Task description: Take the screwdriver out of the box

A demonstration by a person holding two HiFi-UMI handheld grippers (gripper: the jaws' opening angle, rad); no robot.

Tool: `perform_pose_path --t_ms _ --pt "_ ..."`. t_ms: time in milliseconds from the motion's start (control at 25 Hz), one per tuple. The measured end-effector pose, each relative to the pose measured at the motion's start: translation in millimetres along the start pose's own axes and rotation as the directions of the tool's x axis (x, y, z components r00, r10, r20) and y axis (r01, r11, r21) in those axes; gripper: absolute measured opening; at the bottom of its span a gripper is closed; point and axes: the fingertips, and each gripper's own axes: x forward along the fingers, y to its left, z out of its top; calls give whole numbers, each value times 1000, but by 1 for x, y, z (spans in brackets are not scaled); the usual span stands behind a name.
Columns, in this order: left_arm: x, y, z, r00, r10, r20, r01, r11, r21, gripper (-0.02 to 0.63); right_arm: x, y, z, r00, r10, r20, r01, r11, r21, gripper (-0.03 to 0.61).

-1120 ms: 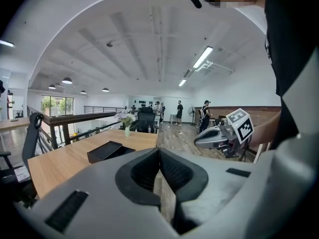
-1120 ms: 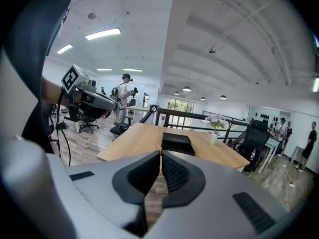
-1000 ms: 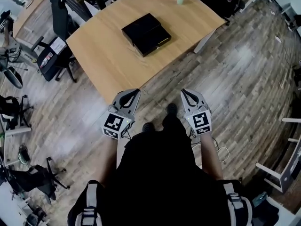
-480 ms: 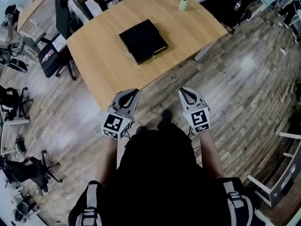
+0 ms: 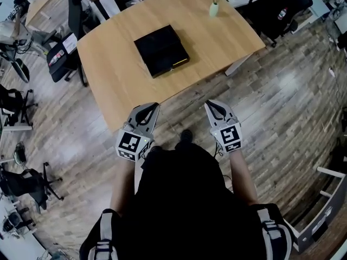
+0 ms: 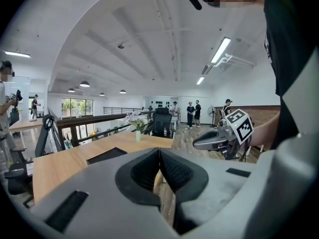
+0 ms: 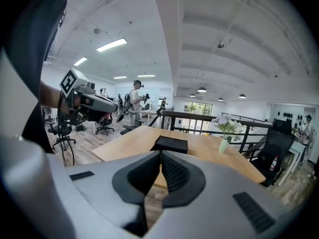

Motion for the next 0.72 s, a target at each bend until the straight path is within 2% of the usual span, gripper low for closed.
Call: perform_pose_path --t_ms 360,520,720 --pt "19 -9 3 997 76 5 -76 997 3 23 7 -31 -9 998 66 1 -66 997 -28 28" --pt "19 -1 6 994 111 9 -111 994 -18 23 20 -35 -1 995 100 -1 -100 994 -52 28" --pt "22 14 5 993 116 2 -116 992 -39 23 37 -33 14 992 122 6 -121 990 -73 28"
